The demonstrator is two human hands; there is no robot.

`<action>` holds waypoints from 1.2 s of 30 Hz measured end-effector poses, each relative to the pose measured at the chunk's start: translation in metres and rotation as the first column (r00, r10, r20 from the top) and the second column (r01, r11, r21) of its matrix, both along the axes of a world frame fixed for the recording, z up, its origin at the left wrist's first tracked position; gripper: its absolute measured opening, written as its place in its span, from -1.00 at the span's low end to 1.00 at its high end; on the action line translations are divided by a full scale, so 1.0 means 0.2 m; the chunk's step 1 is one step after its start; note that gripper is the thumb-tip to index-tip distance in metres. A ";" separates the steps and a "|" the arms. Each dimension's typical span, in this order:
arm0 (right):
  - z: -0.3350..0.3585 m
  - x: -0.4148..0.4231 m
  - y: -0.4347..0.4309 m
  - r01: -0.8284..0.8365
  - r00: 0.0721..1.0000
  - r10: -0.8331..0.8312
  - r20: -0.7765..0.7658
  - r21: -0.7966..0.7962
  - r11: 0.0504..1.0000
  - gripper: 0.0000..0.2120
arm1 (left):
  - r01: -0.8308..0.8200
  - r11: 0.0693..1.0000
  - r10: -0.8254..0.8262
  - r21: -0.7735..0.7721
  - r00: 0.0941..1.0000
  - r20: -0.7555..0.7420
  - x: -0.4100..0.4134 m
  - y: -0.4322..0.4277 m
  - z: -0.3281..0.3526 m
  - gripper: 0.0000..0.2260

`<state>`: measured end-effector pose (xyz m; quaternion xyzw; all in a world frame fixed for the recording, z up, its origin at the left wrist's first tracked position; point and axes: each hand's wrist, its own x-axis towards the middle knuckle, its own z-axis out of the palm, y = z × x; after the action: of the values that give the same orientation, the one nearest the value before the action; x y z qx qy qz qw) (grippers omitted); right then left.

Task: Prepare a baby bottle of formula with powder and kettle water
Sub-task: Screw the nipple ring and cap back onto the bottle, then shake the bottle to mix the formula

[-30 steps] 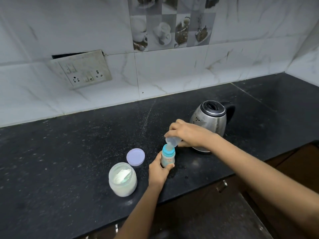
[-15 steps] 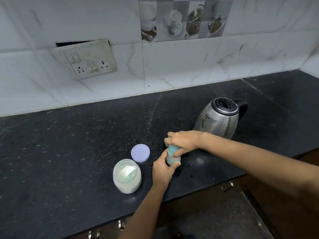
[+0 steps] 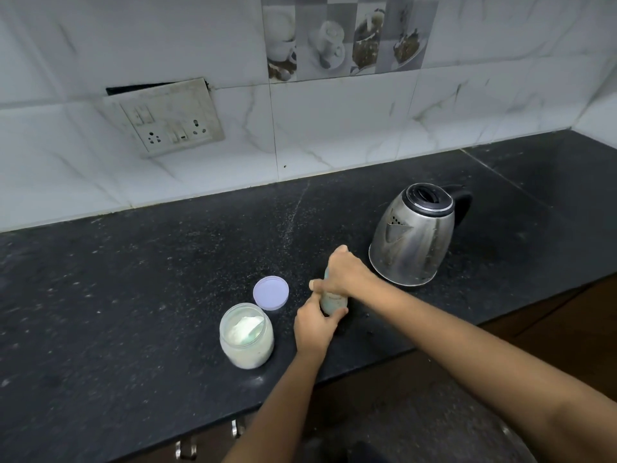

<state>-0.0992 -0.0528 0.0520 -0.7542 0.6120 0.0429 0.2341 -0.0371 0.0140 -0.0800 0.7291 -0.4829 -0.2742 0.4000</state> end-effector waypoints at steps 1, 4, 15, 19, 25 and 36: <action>0.03 -0.04 -0.02 -0.055 0.998 0.054 0.018 0.094 0.994 -0.37 | 0.000 1.000 0.000 0.019 1.000 0.024 0.01 0.00 0.00 -0.50; -0.03 -0.21 -0.09 -0.146 0.959 0.078 0.273 0.238 0.960 -0.48 | 0.047 0.999 -0.047 0.001 0.998 0.034 0.02 0.00 -0.02 -0.43; -0.34 -0.34 -0.06 -0.026 0.375 -0.145 0.916 0.167 0.986 -0.62 | 0.028 0.997 -0.008 -0.079 0.970 0.245 0.08 0.14 -0.04 -0.47; -0.19 -0.30 -0.17 -0.232 0.051 -0.626 0.778 0.619 0.750 -0.56 | -0.079 0.995 0.089 -0.063 0.980 0.177 0.09 0.12 -0.06 -0.49; -0.06 -0.22 -0.30 -0.451 -0.295 -0.774 0.560 0.633 0.630 -0.50 | -0.062 0.997 0.071 -0.048 0.969 0.236 0.09 0.10 -0.07 -0.50; -0.07 -0.24 -0.32 -0.669 -0.136 -0.859 0.493 0.594 0.447 -0.35 | -0.069 0.998 0.063 0.008 0.952 0.301 0.07 0.10 -0.05 -0.52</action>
<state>-0.1476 -0.1174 0.0374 -0.1509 0.1422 -0.2573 0.9438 -0.0240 0.0343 -0.0901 0.7817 -0.5110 -0.1513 0.3240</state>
